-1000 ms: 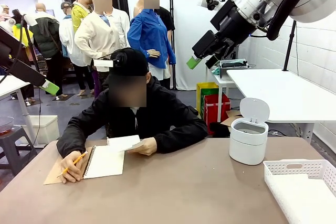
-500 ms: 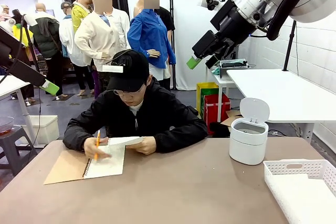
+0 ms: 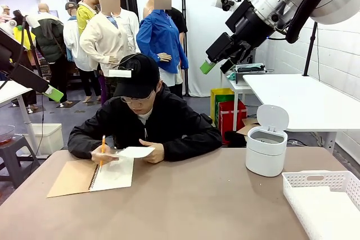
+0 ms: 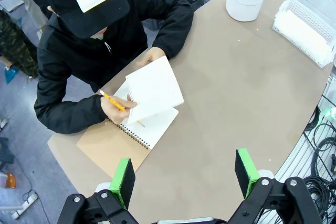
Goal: Sort the paper based on its condition.
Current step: If a person hands you a paper, place it in the Organizing basket , and if it's crumpled, put it in the Trash can.
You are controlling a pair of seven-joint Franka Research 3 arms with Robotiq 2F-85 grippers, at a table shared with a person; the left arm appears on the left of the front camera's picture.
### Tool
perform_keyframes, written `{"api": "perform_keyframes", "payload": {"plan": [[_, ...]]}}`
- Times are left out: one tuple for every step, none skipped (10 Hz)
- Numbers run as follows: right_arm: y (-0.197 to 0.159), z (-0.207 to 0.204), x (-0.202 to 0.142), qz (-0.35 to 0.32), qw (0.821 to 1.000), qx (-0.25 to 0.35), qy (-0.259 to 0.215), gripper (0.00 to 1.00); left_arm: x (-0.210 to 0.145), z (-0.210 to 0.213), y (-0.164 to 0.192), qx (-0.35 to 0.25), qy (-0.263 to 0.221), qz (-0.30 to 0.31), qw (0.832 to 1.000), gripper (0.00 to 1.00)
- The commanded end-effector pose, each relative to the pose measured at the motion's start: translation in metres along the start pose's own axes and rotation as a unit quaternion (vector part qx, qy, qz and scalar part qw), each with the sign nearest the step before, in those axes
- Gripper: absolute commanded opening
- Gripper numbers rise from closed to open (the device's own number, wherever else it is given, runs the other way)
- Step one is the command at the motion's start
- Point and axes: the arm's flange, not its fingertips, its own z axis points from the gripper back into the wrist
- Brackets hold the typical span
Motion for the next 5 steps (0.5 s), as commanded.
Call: {"api": "perform_keyframes", "payload": {"plan": [[-0.0011,-0.0014,-0.0004,-0.004,1.0,0.0,0.001,1.0,0.0003,0.0007,0.0009,0.0,-0.002,0.003,1.0,1.0],[-0.0011,-0.0014,-0.0004,-0.004,1.0,0.0,0.001,1.0,0.0003,0.0007,0.0009,0.0,-0.002,0.003,1.0,1.0],[-0.0011,-0.0014,-0.0004,-0.004,1.0,0.0,0.001,1.0,0.0003,0.0007,0.0009,0.0,-0.002,0.003,1.0,1.0],[-0.0011,-0.0014,-0.0004,-0.004,1.0,0.0,0.001,1.0,0.0003,0.0007,0.0009,0.0,-0.002,0.003,1.0,1.0],[-0.0011,-0.0014,-0.0004,-0.004,1.0,0.0,0.001,1.0,0.0003,0.0007,0.0009,0.0,-0.002,0.003,1.0,1.0]]}}
